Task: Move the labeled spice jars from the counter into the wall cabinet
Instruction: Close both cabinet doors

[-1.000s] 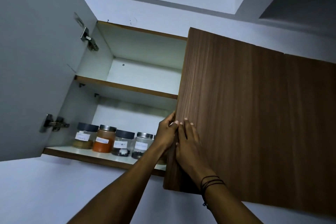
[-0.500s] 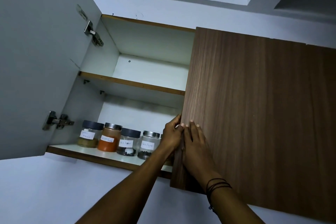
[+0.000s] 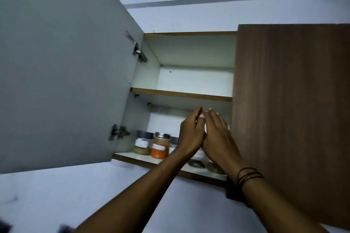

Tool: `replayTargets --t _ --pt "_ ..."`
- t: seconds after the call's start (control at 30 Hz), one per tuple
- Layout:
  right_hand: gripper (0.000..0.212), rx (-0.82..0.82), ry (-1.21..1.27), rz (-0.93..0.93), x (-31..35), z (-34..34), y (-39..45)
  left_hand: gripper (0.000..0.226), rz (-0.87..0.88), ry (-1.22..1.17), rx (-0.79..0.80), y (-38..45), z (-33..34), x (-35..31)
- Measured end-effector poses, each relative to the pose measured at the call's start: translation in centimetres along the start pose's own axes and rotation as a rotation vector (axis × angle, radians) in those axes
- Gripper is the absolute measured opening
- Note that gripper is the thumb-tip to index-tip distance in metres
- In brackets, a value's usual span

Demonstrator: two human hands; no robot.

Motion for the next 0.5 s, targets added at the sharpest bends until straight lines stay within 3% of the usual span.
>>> replayTargets --t 0.13,0.33,0.5 --pt "0.061 -0.043 0.216 -0.159 10.2 0.4 0.6 0.039 0.092 0.148 -0.09 0.9 -10.8 -3.1" --pt "0.053 -0.002 0.565 -0.345 26.4 1.1 -0.9 0.038 0.211 0.613 -0.201 0.0 -27.9 -9.1" --pt "0.054 0.049 0.744 -0.45 36.6 0.6 -2.7 0.03 0.353 0.897 -0.269 -1.2 -37.0 -14.6"
Point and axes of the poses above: each hand's wrist, its own y-axis towards the middle knuckle, its own z-axis out of the palm, x = y × z, the point moved 5 cm from there along y, towards the middle knuckle, and after that the axes turned 10 degrees about z, right-handed, at the moved point
